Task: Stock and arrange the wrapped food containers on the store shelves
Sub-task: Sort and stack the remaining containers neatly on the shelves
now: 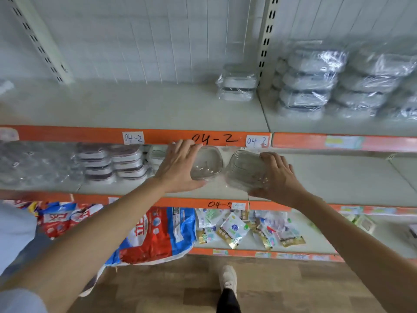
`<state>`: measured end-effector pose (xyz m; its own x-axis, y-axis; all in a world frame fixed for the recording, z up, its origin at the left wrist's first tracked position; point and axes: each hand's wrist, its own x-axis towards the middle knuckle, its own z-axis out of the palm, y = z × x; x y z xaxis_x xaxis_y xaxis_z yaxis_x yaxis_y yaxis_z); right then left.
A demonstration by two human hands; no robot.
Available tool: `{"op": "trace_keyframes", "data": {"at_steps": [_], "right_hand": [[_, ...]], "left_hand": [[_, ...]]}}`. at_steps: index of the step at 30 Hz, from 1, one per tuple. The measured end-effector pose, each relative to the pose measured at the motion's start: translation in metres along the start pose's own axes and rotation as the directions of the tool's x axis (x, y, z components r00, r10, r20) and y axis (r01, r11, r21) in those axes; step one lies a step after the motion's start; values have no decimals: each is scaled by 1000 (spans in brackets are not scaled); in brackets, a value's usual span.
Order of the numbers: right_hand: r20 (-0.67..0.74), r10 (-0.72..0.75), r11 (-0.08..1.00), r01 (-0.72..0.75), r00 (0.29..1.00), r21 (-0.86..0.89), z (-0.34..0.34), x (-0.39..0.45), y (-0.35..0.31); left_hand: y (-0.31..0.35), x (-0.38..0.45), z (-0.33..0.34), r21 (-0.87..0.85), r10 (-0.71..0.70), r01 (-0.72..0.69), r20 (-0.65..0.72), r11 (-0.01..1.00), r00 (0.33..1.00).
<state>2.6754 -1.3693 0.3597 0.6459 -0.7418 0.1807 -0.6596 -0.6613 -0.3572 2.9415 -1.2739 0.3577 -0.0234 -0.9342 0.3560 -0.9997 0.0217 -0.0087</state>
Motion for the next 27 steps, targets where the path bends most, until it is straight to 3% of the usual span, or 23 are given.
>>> {"op": "trace_keyframes", "data": {"at_steps": [3, 10, 18, 27], "right_hand": [[-52, -6, 1000, 7, 999, 18, -31, 15, -7], [-108, -34, 999, 39, 994, 38, -60, 79, -18], [-117, -69, 994, 59, 991, -91, -89, 195, -6], [-36, -68, 995, 65, 997, -74, -125, 309, 15]], "left_hand": [[-2, 16, -28, -34, -38, 33, -148, 999, 988], [-27, 75, -58, -93, -224, 224, 13, 970, 974], [-75, 146, -75, -148, -239, 226, -77, 963, 968], [-111, 205, -74, -261, -392, 350, -129, 900, 911]]}}
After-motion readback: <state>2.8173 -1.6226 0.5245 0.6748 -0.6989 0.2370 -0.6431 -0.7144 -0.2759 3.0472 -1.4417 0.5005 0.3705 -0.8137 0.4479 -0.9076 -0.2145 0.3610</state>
